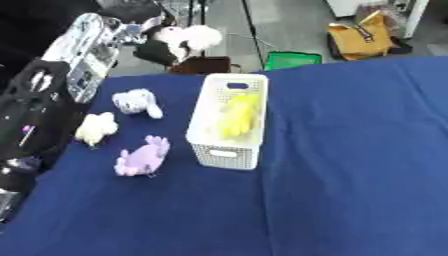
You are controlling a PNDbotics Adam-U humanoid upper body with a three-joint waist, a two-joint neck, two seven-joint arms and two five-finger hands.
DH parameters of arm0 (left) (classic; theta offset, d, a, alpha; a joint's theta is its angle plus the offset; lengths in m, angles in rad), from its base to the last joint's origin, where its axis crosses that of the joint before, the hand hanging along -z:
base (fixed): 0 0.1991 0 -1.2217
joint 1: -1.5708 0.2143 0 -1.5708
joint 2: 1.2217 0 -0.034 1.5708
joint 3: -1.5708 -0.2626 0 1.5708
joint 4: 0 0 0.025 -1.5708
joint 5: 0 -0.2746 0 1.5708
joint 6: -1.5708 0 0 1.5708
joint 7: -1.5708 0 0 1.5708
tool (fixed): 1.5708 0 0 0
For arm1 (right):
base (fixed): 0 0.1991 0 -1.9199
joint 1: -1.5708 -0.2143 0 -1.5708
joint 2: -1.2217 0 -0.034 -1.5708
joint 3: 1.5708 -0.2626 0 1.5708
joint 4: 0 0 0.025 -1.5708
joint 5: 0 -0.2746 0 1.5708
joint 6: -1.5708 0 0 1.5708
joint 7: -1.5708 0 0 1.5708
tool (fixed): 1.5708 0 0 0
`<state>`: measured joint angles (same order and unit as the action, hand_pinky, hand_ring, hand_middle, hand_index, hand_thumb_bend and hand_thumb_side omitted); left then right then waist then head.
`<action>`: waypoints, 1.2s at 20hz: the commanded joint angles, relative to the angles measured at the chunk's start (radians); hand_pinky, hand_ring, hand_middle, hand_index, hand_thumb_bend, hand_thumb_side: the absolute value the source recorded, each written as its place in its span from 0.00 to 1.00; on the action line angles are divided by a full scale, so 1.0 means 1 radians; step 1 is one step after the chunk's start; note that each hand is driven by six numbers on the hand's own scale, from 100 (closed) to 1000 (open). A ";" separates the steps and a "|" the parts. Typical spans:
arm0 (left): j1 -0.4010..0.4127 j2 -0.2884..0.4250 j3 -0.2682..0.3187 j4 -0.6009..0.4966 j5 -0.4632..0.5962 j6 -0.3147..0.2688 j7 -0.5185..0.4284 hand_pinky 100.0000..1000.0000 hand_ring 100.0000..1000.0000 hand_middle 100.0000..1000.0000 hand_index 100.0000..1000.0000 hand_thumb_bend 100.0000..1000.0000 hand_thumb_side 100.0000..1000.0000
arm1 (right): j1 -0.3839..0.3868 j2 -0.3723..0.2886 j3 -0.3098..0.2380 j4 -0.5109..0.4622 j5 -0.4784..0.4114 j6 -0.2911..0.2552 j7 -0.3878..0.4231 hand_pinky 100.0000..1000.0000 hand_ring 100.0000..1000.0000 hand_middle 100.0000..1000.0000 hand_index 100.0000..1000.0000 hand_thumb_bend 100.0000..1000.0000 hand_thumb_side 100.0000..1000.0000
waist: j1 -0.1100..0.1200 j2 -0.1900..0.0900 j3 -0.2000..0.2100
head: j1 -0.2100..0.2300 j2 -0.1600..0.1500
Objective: Pick up objects on the table and place them in the box.
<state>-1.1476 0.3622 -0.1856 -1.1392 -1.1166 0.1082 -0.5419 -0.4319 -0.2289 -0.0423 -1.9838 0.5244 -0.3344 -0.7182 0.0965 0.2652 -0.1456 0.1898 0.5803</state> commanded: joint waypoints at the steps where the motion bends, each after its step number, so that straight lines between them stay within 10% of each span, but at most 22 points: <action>1: -0.038 -0.017 -0.003 0.024 -0.015 -0.004 0.040 0.31 0.40 0.43 0.50 0.00 0.61 | -0.018 -0.001 0.004 -0.016 -0.010 -0.005 0.005 0.81 0.85 0.66 0.72 0.00 0.92 | -0.003 -0.015 -0.005 | 0.009 0.000; 24: -0.045 -0.112 0.072 0.323 -0.020 0.021 0.158 0.46 0.53 0.57 0.67 0.06 0.67 | -0.056 0.013 0.008 -0.016 -0.020 -0.018 0.005 0.81 0.85 0.66 0.72 0.00 0.91 | 0.012 0.018 -0.056 | 0.020 -0.012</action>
<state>-1.1698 0.2417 -0.1251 -0.8151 -1.1385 0.1335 -0.3837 -0.4749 -0.2092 -0.0359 -1.9838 0.5090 -0.3501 -0.7138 0.1159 0.2985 -0.2011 0.2070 0.5778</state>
